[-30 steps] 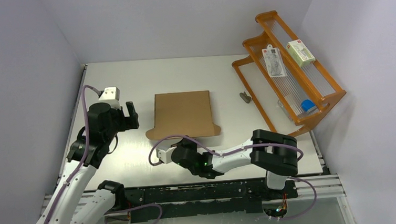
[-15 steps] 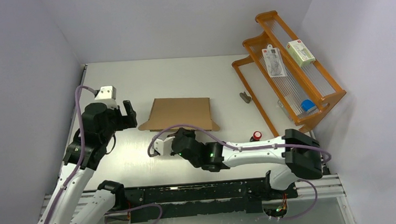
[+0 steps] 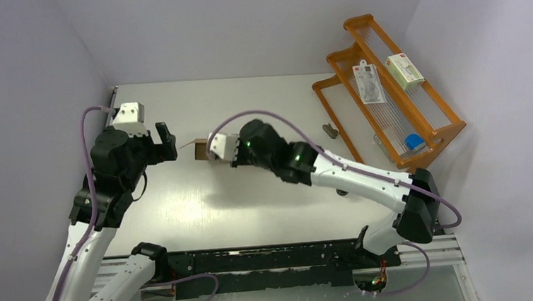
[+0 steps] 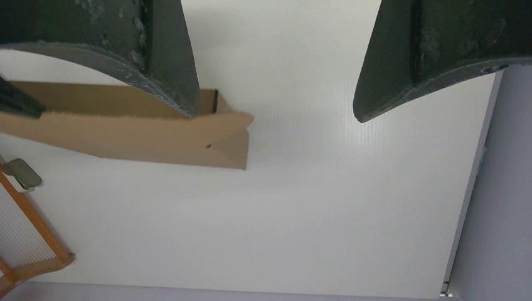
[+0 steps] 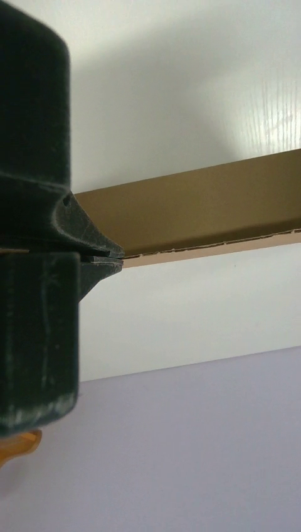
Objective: Fold the paper box
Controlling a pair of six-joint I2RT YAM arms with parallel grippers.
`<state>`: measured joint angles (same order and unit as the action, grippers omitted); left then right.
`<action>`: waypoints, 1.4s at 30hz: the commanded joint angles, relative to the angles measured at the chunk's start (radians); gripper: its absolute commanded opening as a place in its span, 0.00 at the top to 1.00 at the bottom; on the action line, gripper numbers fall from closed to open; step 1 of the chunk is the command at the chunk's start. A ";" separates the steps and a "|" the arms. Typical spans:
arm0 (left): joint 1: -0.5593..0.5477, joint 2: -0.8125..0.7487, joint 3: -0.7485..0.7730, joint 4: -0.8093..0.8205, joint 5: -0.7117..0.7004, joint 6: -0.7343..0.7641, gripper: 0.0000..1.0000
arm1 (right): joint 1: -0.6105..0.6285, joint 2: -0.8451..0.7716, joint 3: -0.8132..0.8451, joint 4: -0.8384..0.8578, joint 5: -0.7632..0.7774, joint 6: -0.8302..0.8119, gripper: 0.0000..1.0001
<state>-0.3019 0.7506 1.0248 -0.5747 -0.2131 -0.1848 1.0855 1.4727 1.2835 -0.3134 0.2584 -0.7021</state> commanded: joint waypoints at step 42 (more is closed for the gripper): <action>0.010 0.406 0.221 -0.012 0.215 0.173 0.08 | -0.354 -0.063 0.124 -0.104 -0.182 0.373 0.33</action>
<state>-0.3016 1.1130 1.2037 -0.5804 -0.0200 -0.0307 0.7460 1.4597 1.4479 -0.4580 -0.0807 -0.5095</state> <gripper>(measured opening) 0.924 0.653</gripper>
